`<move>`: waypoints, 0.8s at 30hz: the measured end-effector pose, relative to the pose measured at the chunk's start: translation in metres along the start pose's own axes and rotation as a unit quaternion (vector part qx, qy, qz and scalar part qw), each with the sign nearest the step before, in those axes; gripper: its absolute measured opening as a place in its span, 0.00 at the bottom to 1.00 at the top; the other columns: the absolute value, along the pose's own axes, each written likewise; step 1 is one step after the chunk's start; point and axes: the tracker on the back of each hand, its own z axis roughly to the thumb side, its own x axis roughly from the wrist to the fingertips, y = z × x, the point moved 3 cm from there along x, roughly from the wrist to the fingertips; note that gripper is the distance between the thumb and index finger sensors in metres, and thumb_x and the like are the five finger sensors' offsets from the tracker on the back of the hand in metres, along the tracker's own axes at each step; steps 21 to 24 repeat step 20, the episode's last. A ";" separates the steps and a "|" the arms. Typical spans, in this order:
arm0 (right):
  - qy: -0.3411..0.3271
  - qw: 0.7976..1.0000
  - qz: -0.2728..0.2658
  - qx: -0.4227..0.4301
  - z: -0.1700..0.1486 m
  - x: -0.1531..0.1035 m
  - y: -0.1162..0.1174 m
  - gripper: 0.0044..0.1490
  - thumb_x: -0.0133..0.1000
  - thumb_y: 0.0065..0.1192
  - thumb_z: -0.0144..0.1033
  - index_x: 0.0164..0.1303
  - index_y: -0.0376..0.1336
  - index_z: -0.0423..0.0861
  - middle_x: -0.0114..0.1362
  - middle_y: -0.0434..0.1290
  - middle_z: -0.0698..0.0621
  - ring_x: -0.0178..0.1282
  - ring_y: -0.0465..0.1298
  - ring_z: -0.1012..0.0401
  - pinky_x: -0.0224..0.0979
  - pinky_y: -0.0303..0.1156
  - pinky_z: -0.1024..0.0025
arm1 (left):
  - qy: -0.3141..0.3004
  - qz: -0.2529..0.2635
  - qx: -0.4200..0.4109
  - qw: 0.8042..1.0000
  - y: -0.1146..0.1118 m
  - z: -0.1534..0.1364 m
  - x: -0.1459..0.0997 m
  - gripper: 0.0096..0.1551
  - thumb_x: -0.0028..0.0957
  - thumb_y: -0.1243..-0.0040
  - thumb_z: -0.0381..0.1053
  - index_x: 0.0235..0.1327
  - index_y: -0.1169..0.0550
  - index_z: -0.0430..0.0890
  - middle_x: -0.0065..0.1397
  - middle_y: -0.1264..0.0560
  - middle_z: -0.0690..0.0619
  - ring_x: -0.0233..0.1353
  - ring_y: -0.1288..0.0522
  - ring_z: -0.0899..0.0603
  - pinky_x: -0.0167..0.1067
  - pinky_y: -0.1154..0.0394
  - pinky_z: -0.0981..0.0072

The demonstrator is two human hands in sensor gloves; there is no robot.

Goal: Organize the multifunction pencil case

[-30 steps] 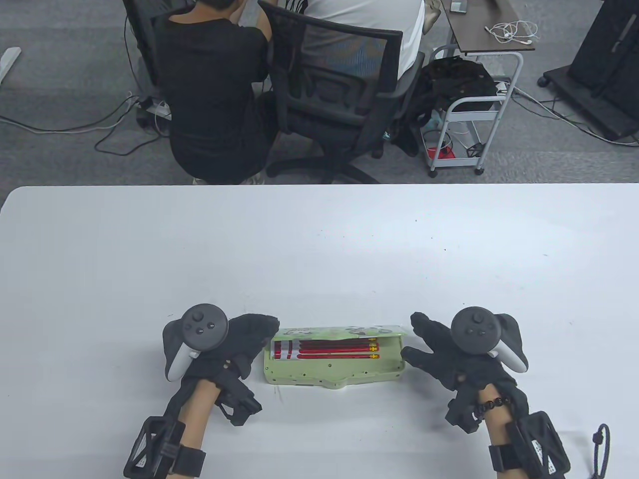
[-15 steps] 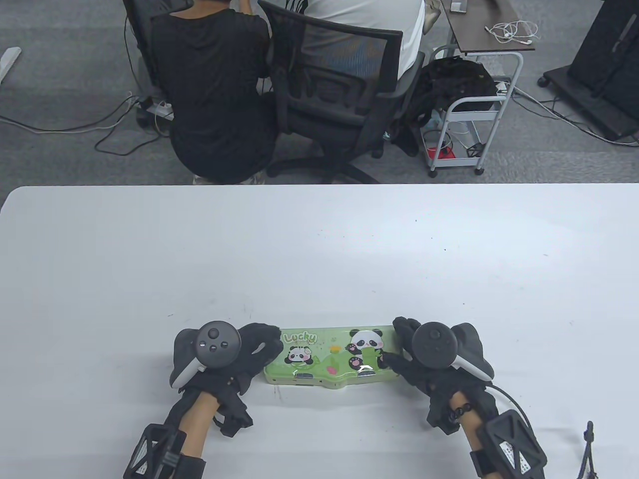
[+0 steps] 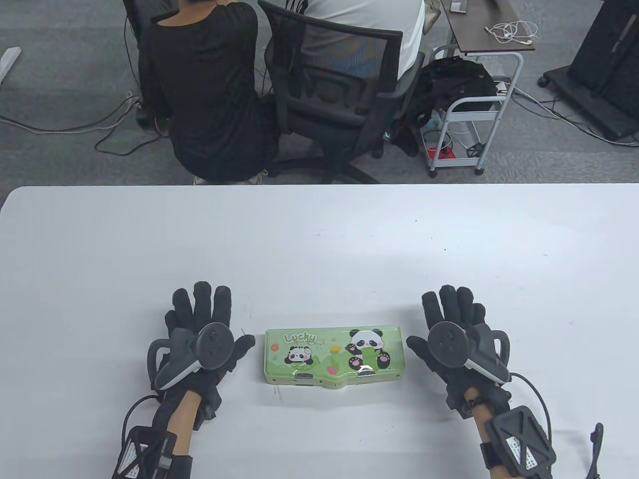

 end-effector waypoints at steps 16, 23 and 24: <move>-0.002 1.000 0.011 -0.002 0.003 0.001 0.004 0.58 0.55 0.54 0.55 0.84 0.42 0.32 0.82 0.38 0.23 0.79 0.41 0.24 0.74 0.44 0.24 | 0.001 0.006 -0.011 1.000 0.000 0.000 -0.001 0.58 0.58 0.53 0.70 0.84 0.64 0.43 0.88 0.65 0.28 0.80 0.64 0.13 0.67 0.55 0.16; -0.005 1.000 0.010 -0.001 0.005 0.000 0.003 0.58 0.55 0.54 0.55 0.84 0.42 0.32 0.82 0.38 0.23 0.78 0.41 0.24 0.74 0.44 0.24 | -0.002 0.007 -0.009 1.000 0.000 0.002 -0.001 0.58 0.58 0.53 0.69 0.85 0.63 0.43 0.88 0.62 0.28 0.80 0.63 0.13 0.67 0.54 0.16; -0.005 1.000 0.010 -0.001 0.005 0.000 0.003 0.58 0.55 0.54 0.55 0.84 0.42 0.32 0.82 0.38 0.23 0.78 0.41 0.24 0.74 0.44 0.24 | -0.002 0.007 -0.009 1.000 0.000 0.002 -0.001 0.58 0.58 0.53 0.69 0.85 0.63 0.43 0.88 0.62 0.28 0.80 0.63 0.13 0.67 0.54 0.16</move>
